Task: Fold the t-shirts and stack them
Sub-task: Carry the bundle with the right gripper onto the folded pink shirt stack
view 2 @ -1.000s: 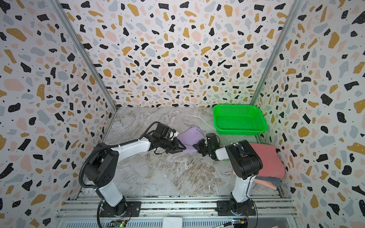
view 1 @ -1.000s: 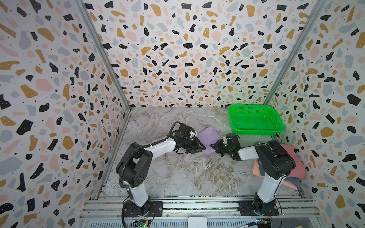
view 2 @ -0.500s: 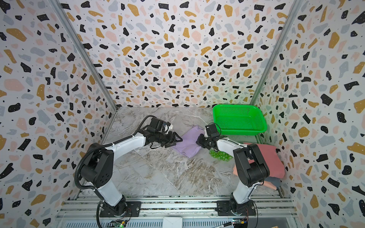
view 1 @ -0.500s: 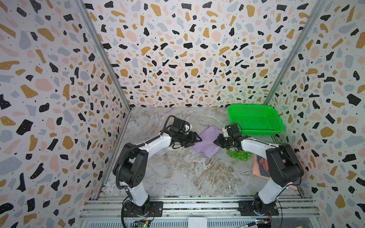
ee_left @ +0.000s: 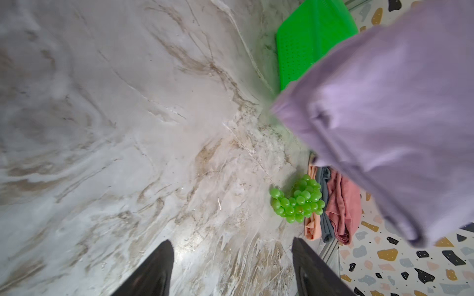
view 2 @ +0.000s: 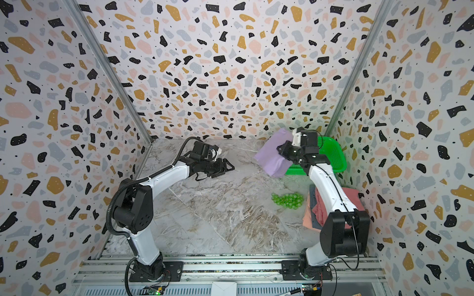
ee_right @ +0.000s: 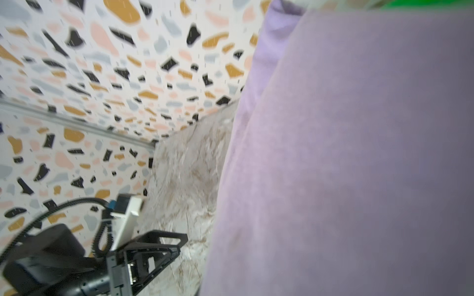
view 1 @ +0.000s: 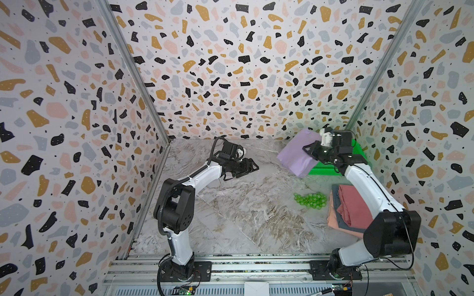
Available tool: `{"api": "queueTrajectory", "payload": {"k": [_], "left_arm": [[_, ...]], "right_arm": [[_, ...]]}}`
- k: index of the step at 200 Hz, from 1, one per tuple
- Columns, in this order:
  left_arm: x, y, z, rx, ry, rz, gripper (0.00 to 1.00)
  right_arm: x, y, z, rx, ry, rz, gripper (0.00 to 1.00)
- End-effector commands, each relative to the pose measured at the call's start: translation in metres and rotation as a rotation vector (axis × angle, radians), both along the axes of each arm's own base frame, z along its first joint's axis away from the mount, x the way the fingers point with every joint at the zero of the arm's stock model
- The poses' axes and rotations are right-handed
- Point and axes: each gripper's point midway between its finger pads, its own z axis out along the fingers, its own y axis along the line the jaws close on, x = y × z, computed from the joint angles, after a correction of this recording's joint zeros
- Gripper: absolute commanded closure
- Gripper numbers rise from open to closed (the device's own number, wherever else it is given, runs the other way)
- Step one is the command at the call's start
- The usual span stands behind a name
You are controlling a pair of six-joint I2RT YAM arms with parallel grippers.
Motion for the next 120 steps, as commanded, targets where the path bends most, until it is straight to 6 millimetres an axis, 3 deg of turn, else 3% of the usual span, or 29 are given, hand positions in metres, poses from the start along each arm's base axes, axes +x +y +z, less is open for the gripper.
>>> {"api": "queueTrajectory", "payload": {"k": [1,26,63,85,120], "left_arm": [[0.011,-0.002,0.009,-0.01,-0.028,-0.013,0.27],[0.017,-0.007,0.007,-0.023,-0.024,-0.023,0.27],[0.021,-0.01,0.0,-0.034,-0.012,-0.033,0.27],[0.022,-0.013,-0.004,-0.046,-0.001,-0.036,0.27],[0.025,-0.017,-0.007,-0.073,0.012,-0.043,0.27]], "right_arm": [[-0.025,-0.047,0.045,0.045,-0.065,-0.063,1.0],[-0.04,-0.105,0.05,0.057,-0.066,-0.181,1.0],[-0.06,-0.159,0.044,0.127,-0.05,-0.283,1.0],[-0.068,-0.177,0.037,0.149,-0.03,-0.331,1.0],[-0.064,-0.184,0.033,0.205,-0.017,-0.366,1.0]]}}
